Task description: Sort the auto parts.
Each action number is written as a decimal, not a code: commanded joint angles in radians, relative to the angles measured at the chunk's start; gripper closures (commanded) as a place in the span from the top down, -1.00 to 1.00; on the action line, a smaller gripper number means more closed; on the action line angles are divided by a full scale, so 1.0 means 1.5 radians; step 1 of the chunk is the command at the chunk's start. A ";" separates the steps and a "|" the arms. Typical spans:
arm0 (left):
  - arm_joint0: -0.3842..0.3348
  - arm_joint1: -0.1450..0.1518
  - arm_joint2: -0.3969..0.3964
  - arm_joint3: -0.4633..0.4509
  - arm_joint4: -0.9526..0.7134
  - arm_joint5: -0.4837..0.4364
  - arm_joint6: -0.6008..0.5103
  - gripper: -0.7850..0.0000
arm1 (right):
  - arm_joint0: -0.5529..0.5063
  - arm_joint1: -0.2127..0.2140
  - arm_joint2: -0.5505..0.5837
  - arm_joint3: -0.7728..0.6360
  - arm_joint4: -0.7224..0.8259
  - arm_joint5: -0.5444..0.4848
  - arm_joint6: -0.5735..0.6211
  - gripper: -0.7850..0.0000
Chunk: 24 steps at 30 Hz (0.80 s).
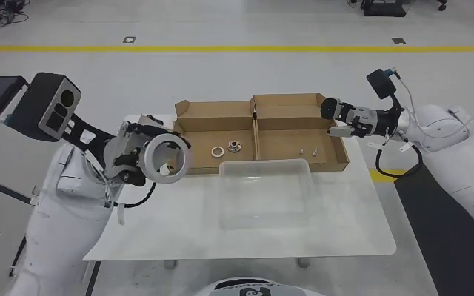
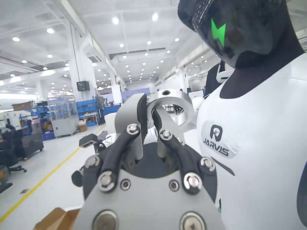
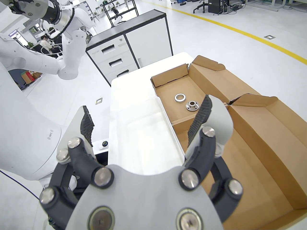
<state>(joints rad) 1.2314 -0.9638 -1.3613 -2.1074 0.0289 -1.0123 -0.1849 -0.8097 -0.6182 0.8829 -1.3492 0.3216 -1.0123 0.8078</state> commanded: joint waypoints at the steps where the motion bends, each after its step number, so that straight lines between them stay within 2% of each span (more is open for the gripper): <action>1: 0.000 0.000 0.000 0.000 0.001 0.000 -0.002 -1.00 | 0.000 0.000 0.000 0.000 0.000 0.000 0.000 1.00; 8: 0.003 0.000 0.000 -0.002 -0.001 0.007 0.000 -1.00 | 0.000 0.000 0.000 0.000 0.000 0.000 0.000 1.00; 14: 0.033 -0.008 -0.007 -0.024 -0.029 0.000 0.060 -1.00 | 0.000 0.000 0.000 0.000 0.000 0.000 0.000 1.00; 24: 0.074 -0.020 -0.018 -0.058 -0.062 0.000 0.111 -1.00 | 0.000 0.000 0.000 0.000 0.000 0.000 0.000 1.00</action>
<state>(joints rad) 1.3353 -0.9911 -1.3855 -2.1915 -0.0591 -1.0123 -0.0314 -0.8097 -0.6182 0.8829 -1.3492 0.3216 -1.0123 0.8078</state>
